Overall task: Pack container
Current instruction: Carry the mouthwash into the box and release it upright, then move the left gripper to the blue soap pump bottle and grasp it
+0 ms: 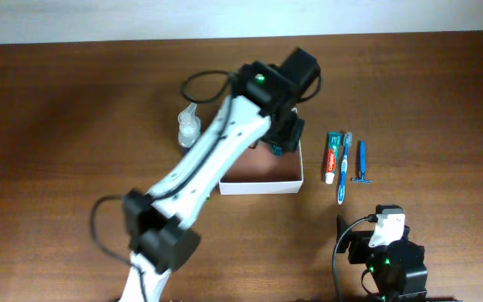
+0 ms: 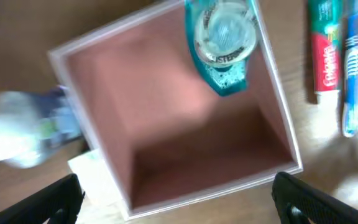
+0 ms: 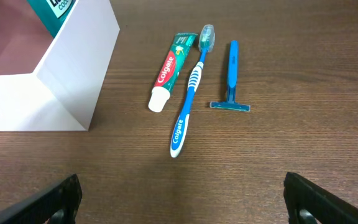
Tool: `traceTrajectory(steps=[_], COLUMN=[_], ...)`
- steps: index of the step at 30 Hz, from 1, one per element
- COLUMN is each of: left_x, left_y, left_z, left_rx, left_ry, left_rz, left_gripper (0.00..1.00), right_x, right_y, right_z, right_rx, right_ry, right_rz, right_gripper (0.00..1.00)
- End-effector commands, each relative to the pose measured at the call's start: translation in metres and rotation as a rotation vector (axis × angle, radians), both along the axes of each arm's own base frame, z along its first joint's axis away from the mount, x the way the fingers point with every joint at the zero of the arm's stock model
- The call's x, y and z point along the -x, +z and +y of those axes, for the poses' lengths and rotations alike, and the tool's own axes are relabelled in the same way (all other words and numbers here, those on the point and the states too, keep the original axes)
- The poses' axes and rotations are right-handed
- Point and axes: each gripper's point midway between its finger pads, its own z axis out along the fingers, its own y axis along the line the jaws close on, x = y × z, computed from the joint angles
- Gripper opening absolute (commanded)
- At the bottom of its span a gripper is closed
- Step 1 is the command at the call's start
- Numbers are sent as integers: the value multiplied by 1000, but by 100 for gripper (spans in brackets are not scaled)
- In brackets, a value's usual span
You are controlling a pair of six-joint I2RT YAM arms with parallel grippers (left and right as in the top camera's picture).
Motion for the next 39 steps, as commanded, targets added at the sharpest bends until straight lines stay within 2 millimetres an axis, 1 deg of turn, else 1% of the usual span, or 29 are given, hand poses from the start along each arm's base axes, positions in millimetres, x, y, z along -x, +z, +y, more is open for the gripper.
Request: traceTrajectory(steps=[1, 3, 4, 5, 7, 8, 9, 10, 11, 12, 15, 16, 17, 19, 21, 24, 25, 26, 27, 28, 30, 34, 35, 36, 37, 39], left_x=[-10, -19, -24, -29, -37, -40, -48, -52, -62, -67, -72, -73, -73, -75, -77, -77, -77, -75, -74, -72, -71, -74, -72, -71, -71, -69], left_y=[70, 78, 78, 77, 70, 67, 60, 57, 47, 38, 16, 5, -3, -29, -46, -70, -75, -87, -90, -93, -94, -98, -101, -103, -104, -105], left_z=[64, 90, 102, 119, 141, 148, 154, 155, 153, 151, 152, 152, 154, 159, 159, 159, 159, 159, 159, 159, 160, 159, 160, 160, 160, 161], left_rx=[-60, -83, -91, -102, -93, -74, -21, 5, 70, 97, 82, 70, 56, 9, 4, -5, -8, -14, -15, -19, -20, -17, -19, -21, -21, -23], left_ry=[43, 62, 80, 112, 148, 152, 122, 94, 12, -30, -85, -97, -92, -81, -64, -41, -38, -37, -37, -37, -28, 13, 21, 31, 38, 49], left_rz=[-176, -189, -186, -175, -137, -116, -84, -71, -44, -24, 30, 60, 83, 147, 185, 245, 259, 292, 305, 320, 325, 325, 335, 345, 348, 359], left_gripper=[100, 99, 99, 99, 99, 99, 99, 99, 99, 99, 99, 99, 99, 99, 99, 93, 91, 89, 84, 83, 76, 74, 68, 63, 61, 59], right_x=[0, 0, 0, 0, 0, 0, 0, 0, 0, 0, 0, 0, 0, 0, 0, 0, 0, 0, 0, 0, 0, 0, 0, 0, 0, 0], right_y=[-2, -2, -2, -2, -2, -2, -2, -2, -2, -2, -2, -2, -2, -2, -2, -2, -2, -2, -2, -2, -2, -2, -2, -2, -2, -2], right_z=[-2, -2, -2, -2, -2, -2, -2, -2, -2, -2, -2, -2, -2, -2, -2, -2, -2, -2, -2, -2, -2, -2, -2, -2, -2, -2], right_rx=[-6, -6, -6, -6, -6, -6, -6, -6, -6, -6, -6, -6, -6, -6, -6, -6, -6, -6, -6, -6, -6, -6, -6, -6, -6, -6], right_ry=[-13, -13, -13, -13, -13, -13, -13, -13, -13, -13, -13, -13, -13, -13, -13, -13, -13, -13, -13, -13, -13, -13, -13, -13, -13, -13], right_rz=[1, 1, 1, 1, 1, 1, 1, 1, 1, 1, 1, 1, 1, 1, 1, 1, 1, 1, 1, 1, 1, 1, 1, 1, 1, 1], right_gripper=[99, 99, 99, 99, 99, 99, 99, 99, 99, 99, 99, 99, 99, 99, 99, 99, 99, 99, 99, 99, 99, 99, 99, 99, 99, 99])
